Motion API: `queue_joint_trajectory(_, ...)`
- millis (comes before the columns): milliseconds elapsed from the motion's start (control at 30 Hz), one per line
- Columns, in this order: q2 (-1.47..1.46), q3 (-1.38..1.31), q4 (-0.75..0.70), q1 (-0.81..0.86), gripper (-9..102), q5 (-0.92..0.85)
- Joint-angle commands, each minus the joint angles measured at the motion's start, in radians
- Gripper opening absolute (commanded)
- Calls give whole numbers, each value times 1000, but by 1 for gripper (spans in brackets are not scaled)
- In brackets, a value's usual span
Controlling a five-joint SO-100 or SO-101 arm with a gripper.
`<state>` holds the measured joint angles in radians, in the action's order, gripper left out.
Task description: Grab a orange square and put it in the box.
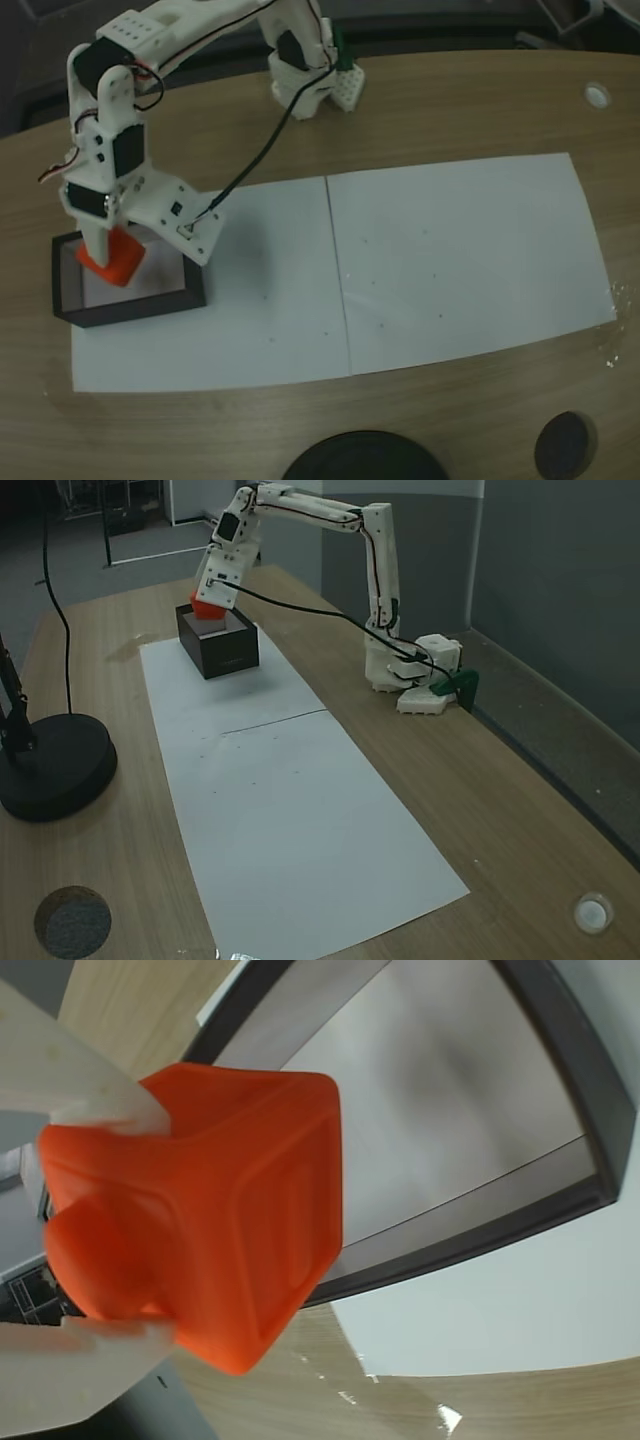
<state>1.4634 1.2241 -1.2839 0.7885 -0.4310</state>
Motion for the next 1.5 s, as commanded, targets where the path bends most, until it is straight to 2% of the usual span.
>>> queue_joint_trajectory(0, 0, -66, -2, 2, 9, 5)
queue_joint_trajectory(333, -66, -67, -2, 3, 11, 6)
queue_joint_trajectory(500, -58, -72, -2, 5, 31, 34)
queue_joint_trajectory(600, -54, -77, -2, 6, 36, 34)
queue_joint_trajectory(733, -28, -98, -2, 3, 29, 43)
queue_joint_trajectory(833, 46, -109, -3, -2, 10, 91)
queue_joint_trajectory(900, 120, -106, -6, -15, 2, 104)
queue_joint_trajectory(1100, 396, -100, -204, -153, 1, 169)
queue_joint_trajectory(1300, 647, -89, -417, -407, 1, 219)
queue_joint_trajectory(1467, 879, 123, -408, -632, 0, 239)
